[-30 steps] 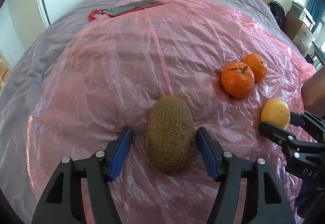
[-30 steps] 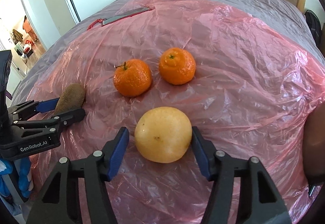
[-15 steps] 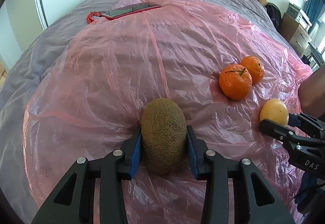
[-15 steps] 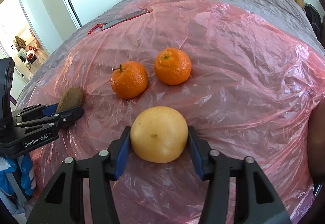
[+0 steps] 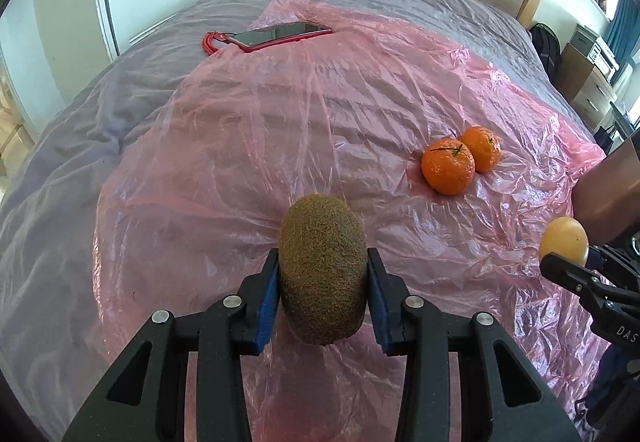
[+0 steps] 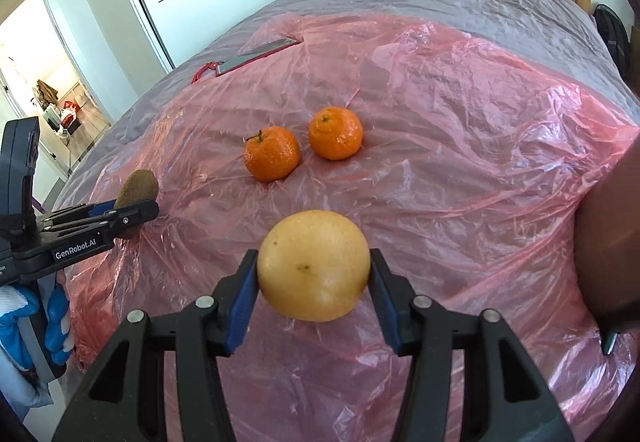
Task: Organize fruits
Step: 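Lift and carry the kiwi in the left gripper toward the tray while the right gripper carries the grapefruit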
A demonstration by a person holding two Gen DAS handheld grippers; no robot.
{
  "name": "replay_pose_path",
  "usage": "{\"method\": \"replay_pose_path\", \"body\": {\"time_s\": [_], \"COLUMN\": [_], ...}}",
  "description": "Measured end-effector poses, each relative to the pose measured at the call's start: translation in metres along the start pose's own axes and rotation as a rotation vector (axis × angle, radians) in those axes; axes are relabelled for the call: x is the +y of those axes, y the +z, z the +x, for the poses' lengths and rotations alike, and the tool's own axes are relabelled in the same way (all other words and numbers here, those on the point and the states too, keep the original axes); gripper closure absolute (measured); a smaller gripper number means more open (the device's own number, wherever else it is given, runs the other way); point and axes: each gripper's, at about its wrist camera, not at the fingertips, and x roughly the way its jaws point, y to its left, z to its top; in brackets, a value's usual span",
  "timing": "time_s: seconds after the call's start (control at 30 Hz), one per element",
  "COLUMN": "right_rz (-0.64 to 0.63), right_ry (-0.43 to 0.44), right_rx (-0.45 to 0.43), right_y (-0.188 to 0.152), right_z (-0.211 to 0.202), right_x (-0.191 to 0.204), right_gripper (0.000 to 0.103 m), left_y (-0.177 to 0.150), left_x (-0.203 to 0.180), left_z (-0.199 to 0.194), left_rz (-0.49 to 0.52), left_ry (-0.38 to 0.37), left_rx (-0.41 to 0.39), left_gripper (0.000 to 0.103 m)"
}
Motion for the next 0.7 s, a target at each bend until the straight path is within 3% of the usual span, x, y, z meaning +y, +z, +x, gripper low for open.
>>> {"method": "replay_pose_path", "body": {"time_s": [0.3, 0.7], "right_rz": [0.013, 0.042], "right_ry": [-0.007, -0.040], "right_rx": [-0.029, -0.098], "right_y": [-0.027, -0.067], "right_z": [-0.050, -0.125], "right_x": [-0.006, -0.026], "right_gripper": [0.075, 0.075], "left_y": [-0.013, -0.037], "left_x": [-0.015, -0.062], "left_z": [-0.036, -0.084], "left_rz": [0.006, 0.066], "left_ry": [-0.012, -0.055], "left_rx": [-0.024, -0.057], "left_gripper": [0.068, 0.068]}}
